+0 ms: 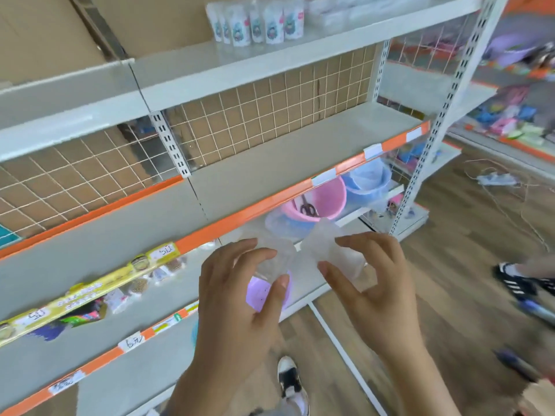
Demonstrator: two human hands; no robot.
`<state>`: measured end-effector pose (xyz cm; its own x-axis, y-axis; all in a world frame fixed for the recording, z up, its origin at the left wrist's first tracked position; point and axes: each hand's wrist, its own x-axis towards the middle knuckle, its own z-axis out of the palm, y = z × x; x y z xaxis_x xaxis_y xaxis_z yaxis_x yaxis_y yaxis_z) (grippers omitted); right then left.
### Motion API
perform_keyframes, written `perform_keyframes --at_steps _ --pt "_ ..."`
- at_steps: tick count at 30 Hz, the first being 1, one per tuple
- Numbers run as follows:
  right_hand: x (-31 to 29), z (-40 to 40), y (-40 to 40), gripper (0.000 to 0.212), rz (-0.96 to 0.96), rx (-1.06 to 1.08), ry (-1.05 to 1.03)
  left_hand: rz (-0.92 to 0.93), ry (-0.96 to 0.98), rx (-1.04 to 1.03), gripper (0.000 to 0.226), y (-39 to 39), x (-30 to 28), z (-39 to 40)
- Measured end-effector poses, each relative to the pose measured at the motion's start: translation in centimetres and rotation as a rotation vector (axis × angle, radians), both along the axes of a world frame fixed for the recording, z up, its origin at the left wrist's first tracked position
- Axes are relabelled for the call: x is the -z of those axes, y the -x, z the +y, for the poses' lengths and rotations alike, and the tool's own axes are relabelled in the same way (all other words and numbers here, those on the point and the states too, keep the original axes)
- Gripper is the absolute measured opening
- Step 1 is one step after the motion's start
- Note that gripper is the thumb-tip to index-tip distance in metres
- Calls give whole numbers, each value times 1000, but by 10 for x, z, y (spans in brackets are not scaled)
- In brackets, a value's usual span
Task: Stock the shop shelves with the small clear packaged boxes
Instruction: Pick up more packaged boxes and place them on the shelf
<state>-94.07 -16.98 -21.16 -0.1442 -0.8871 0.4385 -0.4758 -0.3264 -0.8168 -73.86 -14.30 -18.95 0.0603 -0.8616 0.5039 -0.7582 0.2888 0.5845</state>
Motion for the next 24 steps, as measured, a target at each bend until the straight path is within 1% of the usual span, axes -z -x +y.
perform_keyframes --at_steps 5,10,15,20,24 --pt "-1 -21 38 35 -44 84 -31 20 36 114 30 36 -5 -46" --pt "-13 -70 78 33 0 163 11 42 116 194 32 70 -17 -120" --pt "-43 -149 106 33 67 163 65 63 204 190 31 99 -40 -200" --pt "-76 -226 117 35 95 125 113 102 306 153 28 111 -68 -268" --pt "-90 -277 125 34 110 129 162 84 376 142 28 118 -95 -319"
